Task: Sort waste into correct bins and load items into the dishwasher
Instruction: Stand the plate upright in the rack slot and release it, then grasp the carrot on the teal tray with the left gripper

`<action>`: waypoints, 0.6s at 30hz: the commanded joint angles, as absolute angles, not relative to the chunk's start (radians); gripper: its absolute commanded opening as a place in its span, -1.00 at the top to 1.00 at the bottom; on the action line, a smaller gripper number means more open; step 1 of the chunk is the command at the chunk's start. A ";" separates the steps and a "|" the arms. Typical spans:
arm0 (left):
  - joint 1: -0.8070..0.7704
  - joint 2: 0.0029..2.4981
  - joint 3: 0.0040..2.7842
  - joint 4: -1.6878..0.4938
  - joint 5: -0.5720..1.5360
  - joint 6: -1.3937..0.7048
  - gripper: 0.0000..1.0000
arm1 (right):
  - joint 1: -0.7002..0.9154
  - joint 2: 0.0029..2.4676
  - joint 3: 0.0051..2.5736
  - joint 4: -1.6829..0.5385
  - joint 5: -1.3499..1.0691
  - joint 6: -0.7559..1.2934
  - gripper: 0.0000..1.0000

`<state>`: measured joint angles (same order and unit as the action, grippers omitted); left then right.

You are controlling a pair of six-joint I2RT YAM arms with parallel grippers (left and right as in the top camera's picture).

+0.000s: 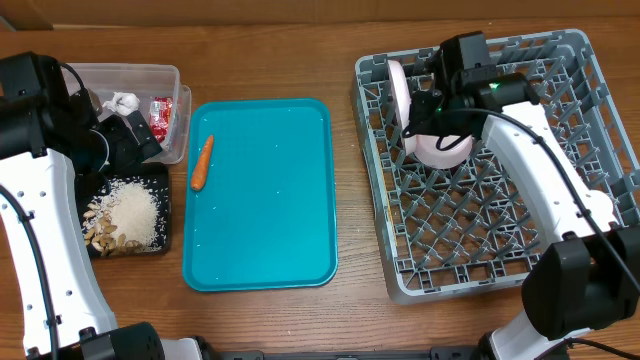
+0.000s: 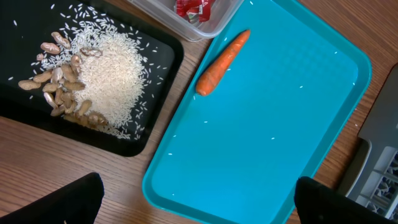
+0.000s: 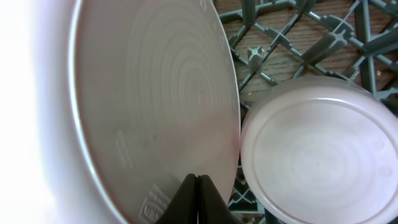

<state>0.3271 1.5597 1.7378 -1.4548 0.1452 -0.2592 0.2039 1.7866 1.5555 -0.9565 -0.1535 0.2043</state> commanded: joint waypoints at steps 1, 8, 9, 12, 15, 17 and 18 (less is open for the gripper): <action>0.326 1.566 1.734 -1.454 0.146 -0.247 -1.00 | 0.193 1.726 1.560 -0.960 -0.113 0.179 0.92; 0.326 1.566 1.734 -1.454 0.147 -0.247 -1.00 | 0.193 1.581 1.582 -1.019 0.146 0.186 0.92; 0.326 1.566 1.734 -1.455 0.147 -0.247 -1.00 | 0.193 1.530 1.585 -1.036 0.130 0.186 0.77; 0.326 1.566 1.734 -1.454 0.147 -0.247 -1.00 | 0.193 1.474 1.585 -1.084 -0.002 0.181 0.40; 0.319 1.566 1.734 -1.453 0.150 -0.247 -1.00 | 0.196 1.472 1.581 -1.158 -0.175 0.148 0.29; 0.293 1.570 1.734 -1.443 0.149 -0.245 -0.97 | 0.196 1.475 1.567 -1.198 -0.247 0.148 0.27; 0.274 1.575 1.733 -1.435 0.149 -0.235 -0.96 | 0.196 1.478 1.565 -1.213 -0.269 0.148 0.26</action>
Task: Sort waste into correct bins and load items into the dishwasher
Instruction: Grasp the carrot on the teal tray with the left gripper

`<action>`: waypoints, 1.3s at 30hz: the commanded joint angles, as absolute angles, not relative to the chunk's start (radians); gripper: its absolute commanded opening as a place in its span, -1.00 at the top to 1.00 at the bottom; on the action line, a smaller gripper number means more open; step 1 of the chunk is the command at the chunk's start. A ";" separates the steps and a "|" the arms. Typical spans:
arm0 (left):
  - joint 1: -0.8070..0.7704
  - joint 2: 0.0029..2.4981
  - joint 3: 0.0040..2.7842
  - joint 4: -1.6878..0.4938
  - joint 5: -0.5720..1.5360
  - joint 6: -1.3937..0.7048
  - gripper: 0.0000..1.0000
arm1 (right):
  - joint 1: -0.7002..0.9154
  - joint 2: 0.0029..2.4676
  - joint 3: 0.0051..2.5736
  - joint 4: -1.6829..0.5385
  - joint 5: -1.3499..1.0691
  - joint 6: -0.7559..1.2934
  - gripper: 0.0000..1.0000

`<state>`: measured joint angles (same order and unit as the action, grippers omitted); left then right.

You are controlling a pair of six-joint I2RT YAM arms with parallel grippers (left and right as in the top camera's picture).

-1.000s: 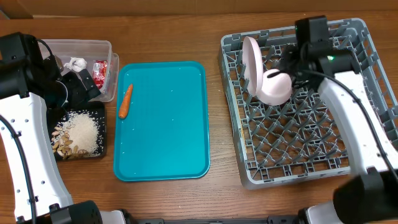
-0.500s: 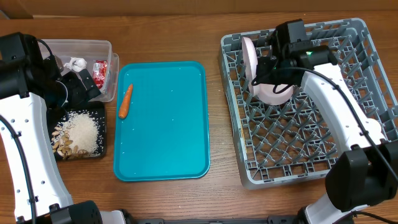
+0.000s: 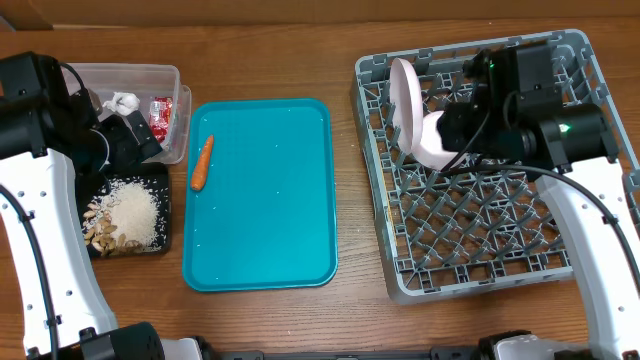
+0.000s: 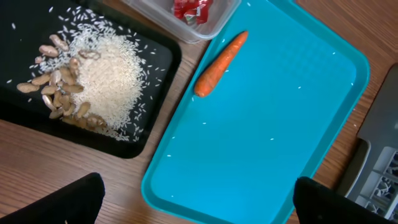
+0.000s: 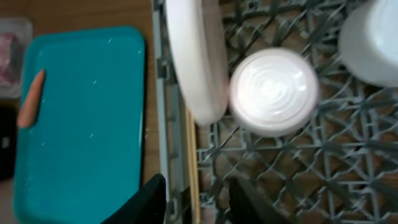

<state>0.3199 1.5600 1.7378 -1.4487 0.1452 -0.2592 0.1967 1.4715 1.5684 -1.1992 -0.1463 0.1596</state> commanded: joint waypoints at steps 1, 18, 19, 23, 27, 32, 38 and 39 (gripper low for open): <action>0.240 1.584 1.726 -1.415 0.149 -0.220 -0.94 | 0.196 1.481 1.563 -1.242 -0.292 0.148 0.25; -0.021 2.013 1.652 -1.068 -0.080 -0.150 -0.89 | 0.252 1.481 1.558 -1.405 -0.282 0.160 -0.11; -0.020 2.035 1.652 -1.058 -0.093 -0.154 -0.89 | 0.252 1.481 1.558 -1.405 -0.282 0.164 -0.12; -0.018 2.121 1.652 -1.016 -0.094 -0.154 -0.91 | 0.252 1.481 1.558 -1.402 -0.273 0.164 -0.13; -0.019 2.208 1.652 -1.042 -0.093 -0.154 -0.76 | 0.252 1.481 1.558 -1.401 -0.263 0.164 -0.14; -0.020 2.240 1.652 -1.090 -0.084 -0.154 -0.17 | 0.252 1.481 1.558 -1.394 -0.263 0.164 -0.14; -0.020 2.237 1.710 -1.204 -0.085 -0.184 0.92 | 0.252 1.481 1.558 -1.390 -0.259 0.164 -0.14; -0.020 2.225 1.740 -1.243 -0.084 -0.203 0.92 | 0.252 1.481 1.558 -1.390 -0.242 0.164 -0.14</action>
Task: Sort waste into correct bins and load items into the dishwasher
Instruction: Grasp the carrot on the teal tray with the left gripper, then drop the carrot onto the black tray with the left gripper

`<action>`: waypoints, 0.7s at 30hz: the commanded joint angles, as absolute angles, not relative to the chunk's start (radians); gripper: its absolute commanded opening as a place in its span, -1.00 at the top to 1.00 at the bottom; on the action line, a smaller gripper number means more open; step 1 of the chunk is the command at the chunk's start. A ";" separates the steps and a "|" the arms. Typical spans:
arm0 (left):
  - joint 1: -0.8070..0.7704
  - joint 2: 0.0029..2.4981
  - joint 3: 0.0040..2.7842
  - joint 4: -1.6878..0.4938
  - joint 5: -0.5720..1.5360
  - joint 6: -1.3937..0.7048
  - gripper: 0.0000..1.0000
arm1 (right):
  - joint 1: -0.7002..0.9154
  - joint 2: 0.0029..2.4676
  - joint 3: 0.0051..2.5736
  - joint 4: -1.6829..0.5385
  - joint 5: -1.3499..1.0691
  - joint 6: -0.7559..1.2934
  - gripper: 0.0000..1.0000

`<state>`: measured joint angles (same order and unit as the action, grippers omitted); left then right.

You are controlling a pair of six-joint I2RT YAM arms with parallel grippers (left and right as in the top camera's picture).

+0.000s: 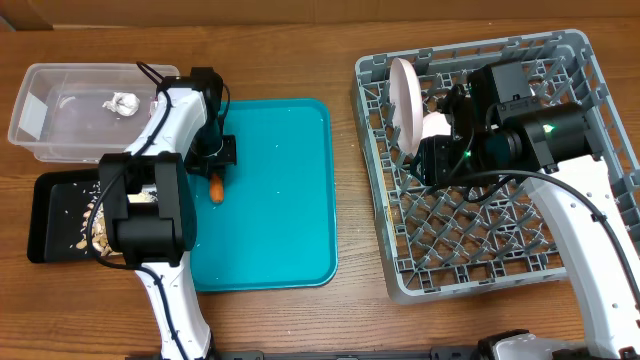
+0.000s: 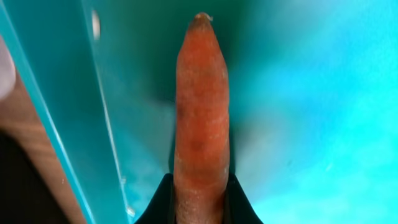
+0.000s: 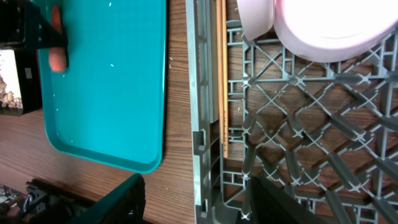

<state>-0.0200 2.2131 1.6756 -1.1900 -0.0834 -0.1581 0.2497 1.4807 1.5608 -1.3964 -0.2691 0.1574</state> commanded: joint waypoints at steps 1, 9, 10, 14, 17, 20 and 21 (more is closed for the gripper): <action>-0.020 2.208 1.760 -1.266 -0.084 -0.211 0.91 | 0.252 1.481 1.558 -1.390 -0.228 0.164 -0.13; 0.010 1.863 1.790 -1.372 -0.086 -0.270 0.92 | 0.252 1.481 1.558 -1.398 -0.194 0.163 -0.13; 0.022 1.846 1.790 -1.385 -0.087 -0.270 0.92 | 0.252 1.481 1.558 -1.398 -0.194 0.163 -0.13; 0.132 1.797 1.789 -1.448 -0.107 -0.270 0.92 | 0.252 1.481 1.558 -1.398 -0.191 0.163 -0.13; 0.226 1.799 1.782 -1.454 -0.108 -0.270 0.91 | 0.252 1.481 1.558 -1.398 -0.191 0.164 -0.13; 0.310 1.799 1.765 -1.438 -0.107 -0.271 0.92 | 0.252 1.481 1.558 -1.398 -0.191 0.164 -0.13; 0.332 1.799 1.757 -1.428 -0.107 -0.271 0.91 | 0.252 1.481 1.558 -1.398 -0.191 0.164 -0.13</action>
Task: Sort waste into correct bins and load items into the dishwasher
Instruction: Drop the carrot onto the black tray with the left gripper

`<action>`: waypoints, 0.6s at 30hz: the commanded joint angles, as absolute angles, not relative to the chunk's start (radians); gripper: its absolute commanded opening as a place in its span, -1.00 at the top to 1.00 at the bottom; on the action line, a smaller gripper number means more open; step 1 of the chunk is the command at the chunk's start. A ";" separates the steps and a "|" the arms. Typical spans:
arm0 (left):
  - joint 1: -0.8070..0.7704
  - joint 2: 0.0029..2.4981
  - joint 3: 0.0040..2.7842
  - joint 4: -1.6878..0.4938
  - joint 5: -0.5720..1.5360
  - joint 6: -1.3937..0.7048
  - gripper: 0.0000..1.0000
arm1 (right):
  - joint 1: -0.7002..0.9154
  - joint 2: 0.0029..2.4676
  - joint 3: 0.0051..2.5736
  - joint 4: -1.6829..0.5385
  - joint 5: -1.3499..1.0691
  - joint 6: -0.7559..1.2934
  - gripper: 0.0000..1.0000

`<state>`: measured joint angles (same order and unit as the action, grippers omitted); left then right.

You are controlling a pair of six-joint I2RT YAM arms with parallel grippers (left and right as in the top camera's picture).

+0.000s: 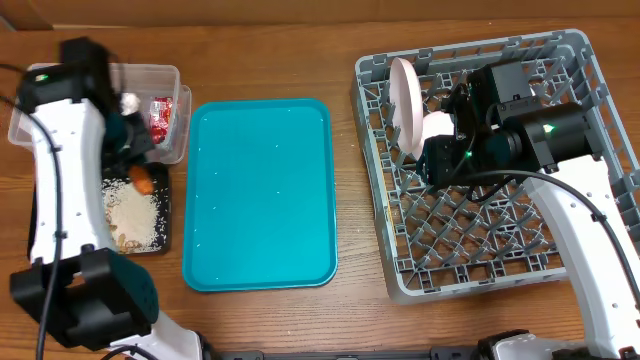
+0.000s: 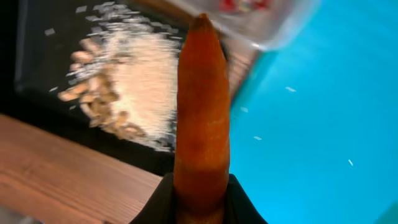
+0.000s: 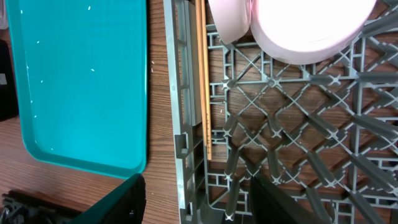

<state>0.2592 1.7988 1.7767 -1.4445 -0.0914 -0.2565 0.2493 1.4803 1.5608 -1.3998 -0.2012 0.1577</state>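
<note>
An orange carrot (image 2: pixel 202 106) stands upright in my left gripper (image 2: pixel 200 202), which is shut on its lower end. The overhead view shows the carrot (image 1: pixel 143 180) hanging over the black tray (image 1: pixel 160 240) of rice and peanuts. In the grey dish rack (image 1: pixel 500 270) a pink plate (image 1: pixel 403 95) stands on edge beside a pink bowl (image 3: pixel 305 28). My right gripper (image 3: pixel 196 186) is open above the rack's left side, holding nothing.
A clear bin (image 1: pixel 168 118) holding a red wrapper and crumpled paper sits behind the black tray. The teal tray (image 1: pixel 260 195) lies in the middle, with only rice grains on it. Wooden chopsticks (image 3: pixel 201 74) lie along the rack's left wall.
My left gripper was shut on the carrot at the teal tray's left side; it now holds the carrot above the black tray of rice. The right gripper has barely shifted.
At first the carrot lay on the teal tray, my left gripper open above it, and my right gripper was shut at the pink plate in the rack. Then the right gripper was open above the rack. Later the left was shut on the carrot, now over the black tray.
</note>
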 commanded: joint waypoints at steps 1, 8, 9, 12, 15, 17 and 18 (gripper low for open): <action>0.364 1.799 1.745 -1.407 -0.108 -0.275 0.92 | 0.252 1.481 1.558 -1.398 -0.191 0.164 -0.13; 0.519 1.799 1.560 -1.197 -0.104 -0.324 0.92 | 0.252 1.481 1.558 -1.398 -0.191 0.164 -0.12; 0.532 1.799 1.522 -1.160 -0.107 -0.336 0.92 | 0.252 1.481 1.558 -1.398 -0.191 0.164 -0.13; 0.562 1.799 1.423 -1.053 -0.107 -0.377 0.87 | 0.252 1.481 1.558 -1.398 -0.191 0.164 -0.13; 0.578 1.799 1.338 -0.960 -0.109 -0.382 0.84 | 0.252 1.481 1.558 -1.398 -0.191 0.164 -0.12; 0.586 1.800 1.284 -0.907 -0.110 -0.382 0.64 | 0.252 1.481 1.558 -1.398 -0.191 0.164 -0.12; 0.586 1.800 1.273 -0.899 -0.113 -0.382 0.56 | 0.252 1.481 1.558 -1.398 -0.191 0.164 -0.12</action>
<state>0.5735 1.8015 1.3243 -0.9310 -0.1020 -0.3607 0.2493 1.4807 1.5608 -1.4002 -0.2005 0.1574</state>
